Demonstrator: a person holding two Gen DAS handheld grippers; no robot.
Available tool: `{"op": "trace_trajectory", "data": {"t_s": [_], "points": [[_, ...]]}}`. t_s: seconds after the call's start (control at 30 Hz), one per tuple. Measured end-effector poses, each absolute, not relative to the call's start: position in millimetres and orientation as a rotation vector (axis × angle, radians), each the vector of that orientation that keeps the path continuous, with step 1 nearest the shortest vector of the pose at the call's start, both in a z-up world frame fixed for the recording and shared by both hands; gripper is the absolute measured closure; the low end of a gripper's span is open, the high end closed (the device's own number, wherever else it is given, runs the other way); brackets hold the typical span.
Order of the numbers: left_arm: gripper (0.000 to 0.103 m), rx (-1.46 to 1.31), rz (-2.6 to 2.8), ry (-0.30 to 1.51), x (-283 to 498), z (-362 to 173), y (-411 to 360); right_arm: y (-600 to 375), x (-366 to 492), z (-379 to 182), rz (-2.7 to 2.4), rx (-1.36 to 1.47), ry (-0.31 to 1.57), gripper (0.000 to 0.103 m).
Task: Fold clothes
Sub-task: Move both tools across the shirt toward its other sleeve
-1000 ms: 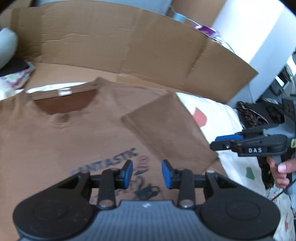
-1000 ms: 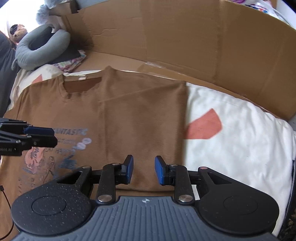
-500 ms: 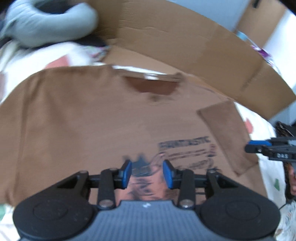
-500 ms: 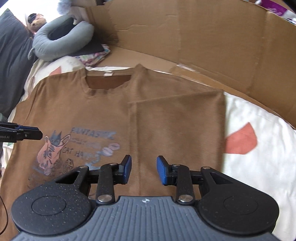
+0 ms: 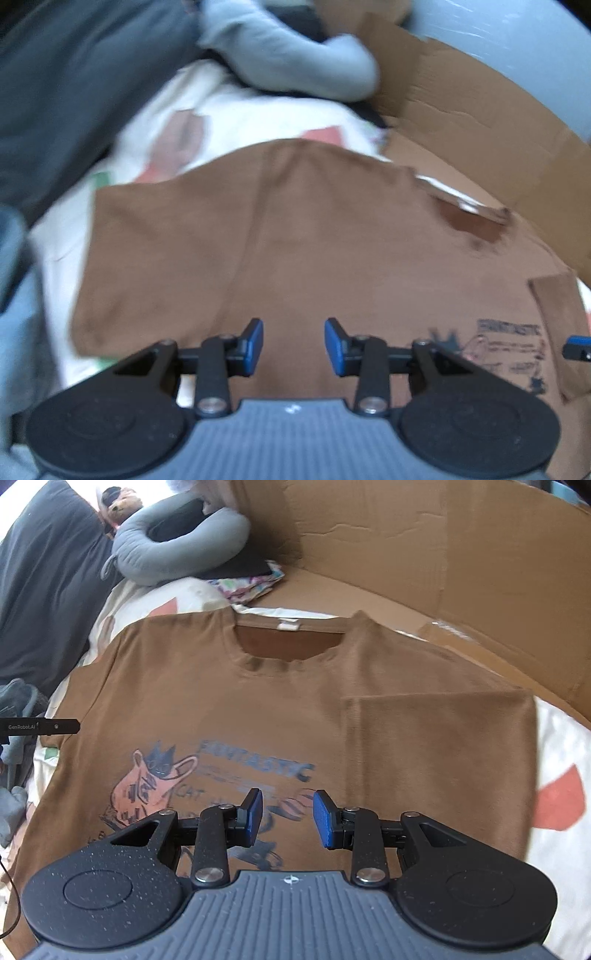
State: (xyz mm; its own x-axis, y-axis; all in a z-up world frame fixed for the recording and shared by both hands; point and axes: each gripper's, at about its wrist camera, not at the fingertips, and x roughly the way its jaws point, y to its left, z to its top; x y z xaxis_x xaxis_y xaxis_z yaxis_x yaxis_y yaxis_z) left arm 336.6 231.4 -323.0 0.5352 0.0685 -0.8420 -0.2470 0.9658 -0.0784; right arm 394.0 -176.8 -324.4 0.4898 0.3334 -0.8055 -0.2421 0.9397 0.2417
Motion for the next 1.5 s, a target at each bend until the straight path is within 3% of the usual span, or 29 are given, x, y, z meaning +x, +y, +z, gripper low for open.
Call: {"op": "trace_trajectory", "data": {"t_s": [0.5, 0.63, 1.17, 1.5], "points": [[0.063, -0.337, 0.373, 0.983, 293, -319, 299, -99, 408, -327, 0.521, 0.070, 1.011, 0.066], [0.055, -0.405, 0.410, 0.978, 289, -329, 313, -86, 403, -327, 0.556, 0.070, 1.022, 0.066], [0.048, -0.732, 0.487, 0.861, 280, -362, 356, -81, 394, -331, 0.545, 0.050, 1.051, 0.066], [0.053, -0.687, 0.492, 0.721, 267, -349, 353, -77, 391, -335, 0.562, 0.042, 1.059, 0.066]]}}
